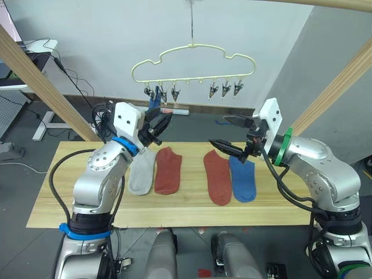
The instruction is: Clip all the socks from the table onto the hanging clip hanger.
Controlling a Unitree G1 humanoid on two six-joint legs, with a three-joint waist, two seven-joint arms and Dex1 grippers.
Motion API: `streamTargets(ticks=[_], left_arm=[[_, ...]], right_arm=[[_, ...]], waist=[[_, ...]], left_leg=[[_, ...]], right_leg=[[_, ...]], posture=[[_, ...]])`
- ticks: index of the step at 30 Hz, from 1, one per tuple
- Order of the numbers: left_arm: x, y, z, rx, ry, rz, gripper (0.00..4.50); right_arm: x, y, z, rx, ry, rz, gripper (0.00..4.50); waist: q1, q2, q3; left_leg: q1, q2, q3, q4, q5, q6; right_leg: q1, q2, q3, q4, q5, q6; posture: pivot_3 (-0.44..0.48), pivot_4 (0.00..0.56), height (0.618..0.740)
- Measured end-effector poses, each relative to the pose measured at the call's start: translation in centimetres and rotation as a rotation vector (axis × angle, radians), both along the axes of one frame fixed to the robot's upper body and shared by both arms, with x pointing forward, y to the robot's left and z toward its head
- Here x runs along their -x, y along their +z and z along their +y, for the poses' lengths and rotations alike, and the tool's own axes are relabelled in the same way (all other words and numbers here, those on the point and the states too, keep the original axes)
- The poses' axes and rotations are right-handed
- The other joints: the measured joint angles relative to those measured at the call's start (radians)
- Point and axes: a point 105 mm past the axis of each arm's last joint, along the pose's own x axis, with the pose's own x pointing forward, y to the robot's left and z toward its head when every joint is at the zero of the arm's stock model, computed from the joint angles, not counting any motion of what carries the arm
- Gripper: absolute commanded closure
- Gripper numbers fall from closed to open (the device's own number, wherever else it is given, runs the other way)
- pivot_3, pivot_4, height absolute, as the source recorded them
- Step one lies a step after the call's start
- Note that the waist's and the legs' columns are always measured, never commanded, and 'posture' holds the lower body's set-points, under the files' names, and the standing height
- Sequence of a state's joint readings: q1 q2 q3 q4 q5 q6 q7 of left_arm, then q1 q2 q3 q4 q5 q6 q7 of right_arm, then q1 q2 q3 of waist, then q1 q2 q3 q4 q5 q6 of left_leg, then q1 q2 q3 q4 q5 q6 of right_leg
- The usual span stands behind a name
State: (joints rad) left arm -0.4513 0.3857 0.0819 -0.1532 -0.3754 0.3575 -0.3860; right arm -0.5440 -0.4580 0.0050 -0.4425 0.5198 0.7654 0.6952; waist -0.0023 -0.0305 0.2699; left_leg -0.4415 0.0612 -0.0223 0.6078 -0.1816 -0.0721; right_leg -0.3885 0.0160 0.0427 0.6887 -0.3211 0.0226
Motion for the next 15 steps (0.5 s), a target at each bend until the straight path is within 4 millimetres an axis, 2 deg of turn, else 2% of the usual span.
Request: streamTargets(ticks=[6, 11, 15], left_arm=[[-1.6, -0.7, 0.6, 0.016, 0.103, -0.036, 2.41], [-2.2, -1.4, 0.4, 0.030, 0.132, -0.048, 2.41], [-2.5, -0.8, 0.2, 0.036, 0.128, -0.073, 2.41]], right_arm=[[0.3, 2.1, 0.8, -0.040, 0.044, -0.077, 0.00], [0.3, 2.4, 1.1, -0.048, 0.052, -0.087, 0.00], [0.3, 2.4, 1.1, -0.053, 0.047, -0.084, 0.00]], waist=[[0.001, 0.000, 0.000], [0.001, 0.000, 0.000], [0.001, 0.000, 0.000]], left_leg=[[-0.001, 0.000, 0.000, 0.001, 0.000, 0.000], [-0.001, 0.000, -0.001, 0.001, 0.000, 0.000], [-0.001, 0.000, -0.001, 0.002, 0.000, 0.000]], right_leg=[[0.000, 0.000, -0.001, 0.000, 0.000, 0.000], [0.000, 0.000, -0.002, 0.001, 0.000, 0.000], [0.000, 0.000, -0.001, 0.002, 0.000, 0.000]], posture=[[0.031, 0.243, 0.740], [0.026, 0.246, 0.740], [0.026, 0.246, 0.740]])
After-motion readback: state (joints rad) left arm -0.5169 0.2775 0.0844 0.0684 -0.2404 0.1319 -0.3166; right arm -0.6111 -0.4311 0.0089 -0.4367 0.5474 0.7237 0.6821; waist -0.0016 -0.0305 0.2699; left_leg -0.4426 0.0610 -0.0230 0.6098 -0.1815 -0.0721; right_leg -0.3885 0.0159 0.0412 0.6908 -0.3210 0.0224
